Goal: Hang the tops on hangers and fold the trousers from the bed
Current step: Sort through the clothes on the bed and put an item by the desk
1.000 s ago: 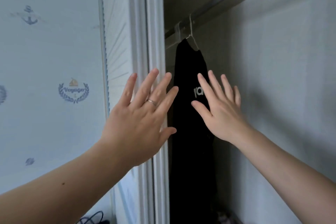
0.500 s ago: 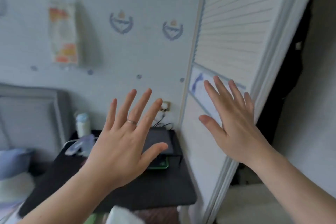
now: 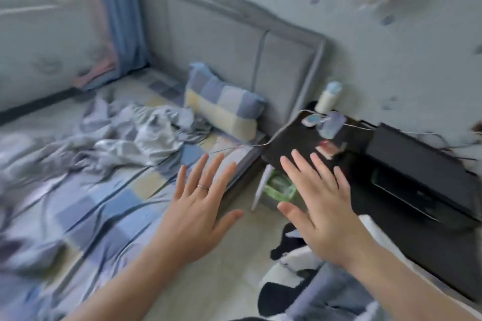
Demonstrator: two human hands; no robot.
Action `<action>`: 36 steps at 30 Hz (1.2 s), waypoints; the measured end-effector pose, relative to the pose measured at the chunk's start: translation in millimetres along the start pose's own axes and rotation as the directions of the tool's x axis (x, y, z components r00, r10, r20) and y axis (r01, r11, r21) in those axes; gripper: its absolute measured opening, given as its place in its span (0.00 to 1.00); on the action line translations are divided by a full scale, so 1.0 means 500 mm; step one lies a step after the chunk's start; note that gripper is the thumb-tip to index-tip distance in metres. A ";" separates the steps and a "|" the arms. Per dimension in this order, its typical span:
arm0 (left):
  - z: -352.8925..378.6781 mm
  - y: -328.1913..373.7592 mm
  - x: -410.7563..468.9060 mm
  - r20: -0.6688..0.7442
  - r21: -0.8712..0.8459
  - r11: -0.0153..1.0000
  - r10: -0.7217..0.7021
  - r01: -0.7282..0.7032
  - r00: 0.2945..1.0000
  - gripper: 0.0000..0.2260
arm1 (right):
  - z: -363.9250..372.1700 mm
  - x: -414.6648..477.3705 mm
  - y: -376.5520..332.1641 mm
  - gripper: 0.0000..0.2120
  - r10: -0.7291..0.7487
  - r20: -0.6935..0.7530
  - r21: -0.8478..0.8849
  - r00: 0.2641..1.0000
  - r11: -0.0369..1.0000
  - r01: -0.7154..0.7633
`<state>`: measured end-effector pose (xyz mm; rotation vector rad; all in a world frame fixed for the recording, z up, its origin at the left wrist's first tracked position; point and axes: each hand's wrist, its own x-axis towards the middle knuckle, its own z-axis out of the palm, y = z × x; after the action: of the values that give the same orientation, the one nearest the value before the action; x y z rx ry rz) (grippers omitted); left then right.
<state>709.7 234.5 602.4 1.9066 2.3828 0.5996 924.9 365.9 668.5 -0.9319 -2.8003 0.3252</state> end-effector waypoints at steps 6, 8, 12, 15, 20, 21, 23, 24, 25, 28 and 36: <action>0.052 -0.195 -0.141 0.025 -0.001 0.917 -0.398 0.398 0.917 0.35 | 0.198 0.166 -0.128 0.33 -0.221 0.233 0.078 0.947 0.975 0.209; 0.067 -0.250 -0.167 0.025 -0.002 0.870 -0.493 0.494 0.869 0.35 | 0.255 0.223 -0.162 0.34 -0.278 0.293 0.094 0.915 0.960 0.262; 0.089 -0.365 -0.195 0.022 -0.004 0.763 -0.646 0.646 0.763 0.36 | 0.356 0.349 -0.217 0.35 -0.362 0.388 0.136 0.847 0.932 0.336; 0.095 -0.451 -0.189 0.032 -0.029 0.661 -0.749 0.750 0.661 0.37 | 0.420 0.456 -0.244 0.32 -0.397 0.447 0.156 0.802 0.917 0.367; 0.110 -0.576 -0.166 0.105 -0.044 0.480 -0.870 0.876 0.482 0.32 | 0.520 0.638 -0.287 0.31 -0.410 0.564 0.158 0.717 0.905 0.394; 0.116 -0.599 -0.163 0.116 -0.043 0.440 -0.890 0.897 0.442 0.32 | 0.542 0.670 -0.301 0.32 -0.416 0.579 0.162 0.701 0.902 0.401; 0.126 -0.645 -0.167 0.125 -0.036 0.364 -0.922 0.931 0.366 0.32 | 0.590 0.728 -0.337 0.32 -0.444 0.611 0.171 0.656 0.883 0.438; 0.131 -0.664 -0.171 0.129 -0.039 0.329 -0.935 0.943 0.331 0.32 | 0.609 0.748 -0.356 0.32 -0.459 0.629 0.172 0.627 0.869 0.463; 0.139 -0.685 -0.184 0.137 -0.047 0.283 -0.948 0.958 0.287 0.31 | 0.637 0.767 -0.382 0.32 -0.478 0.650 0.180 0.591 0.852 0.491; 0.167 -0.735 -0.230 0.169 -0.049 0.172 -0.969 0.984 0.178 0.30 | 0.711 0.804 -0.455 0.31 -0.521 0.695 0.187 0.495 0.796 0.575; 0.256 -0.879 -0.460 0.282 -0.042 -0.054 -0.959 0.998 -0.040 0.30 | 0.969 0.781 -0.681 0.31 -0.544 0.758 0.214 0.360 0.729 0.650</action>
<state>389.9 -24.3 296.8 -0.3102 2.5100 0.4274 311.6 263.4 327.6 0.5037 -3.7125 0.5445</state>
